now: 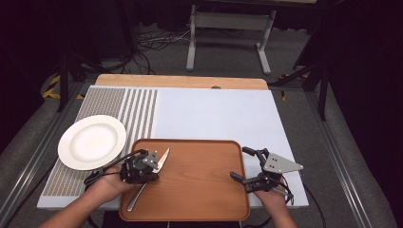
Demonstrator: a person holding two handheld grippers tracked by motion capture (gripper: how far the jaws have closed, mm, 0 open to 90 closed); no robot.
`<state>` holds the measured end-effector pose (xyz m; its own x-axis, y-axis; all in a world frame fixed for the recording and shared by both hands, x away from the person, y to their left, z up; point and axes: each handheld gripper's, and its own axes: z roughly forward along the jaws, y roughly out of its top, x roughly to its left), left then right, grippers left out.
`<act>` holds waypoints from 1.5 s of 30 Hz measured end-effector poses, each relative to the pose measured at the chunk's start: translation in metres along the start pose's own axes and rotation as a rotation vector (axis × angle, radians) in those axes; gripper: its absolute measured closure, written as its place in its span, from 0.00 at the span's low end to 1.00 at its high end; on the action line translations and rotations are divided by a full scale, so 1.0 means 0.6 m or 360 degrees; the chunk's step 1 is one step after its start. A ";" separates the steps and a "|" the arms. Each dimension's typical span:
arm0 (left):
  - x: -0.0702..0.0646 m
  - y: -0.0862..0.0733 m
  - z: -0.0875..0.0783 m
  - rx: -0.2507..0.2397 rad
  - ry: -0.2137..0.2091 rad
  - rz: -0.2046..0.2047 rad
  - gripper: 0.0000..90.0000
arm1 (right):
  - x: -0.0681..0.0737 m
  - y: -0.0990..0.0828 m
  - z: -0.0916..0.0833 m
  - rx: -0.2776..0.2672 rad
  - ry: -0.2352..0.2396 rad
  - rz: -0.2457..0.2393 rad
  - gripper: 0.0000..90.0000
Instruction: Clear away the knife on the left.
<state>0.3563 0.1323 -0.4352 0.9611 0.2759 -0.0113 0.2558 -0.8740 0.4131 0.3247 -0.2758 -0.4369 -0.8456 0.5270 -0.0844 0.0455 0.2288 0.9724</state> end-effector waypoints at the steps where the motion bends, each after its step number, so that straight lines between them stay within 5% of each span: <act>1: 0.000 -0.001 -0.001 0.0006 0.0004 -0.0007 1.00 | 0.000 0.000 0.000 0.0001 0.0000 0.0001 0.08; 45: 0.020 -0.043 -0.020 0.0036 0.0041 -0.0187 1.00 | 0.000 0.000 0.001 0.0005 -0.0002 -0.0007 0.08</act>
<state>0.3596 0.1632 -0.4349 0.9214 0.3871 -0.0349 0.3693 -0.8437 0.3897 0.3249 -0.2754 -0.4372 -0.8450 0.5273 -0.0888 0.0436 0.2334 0.9714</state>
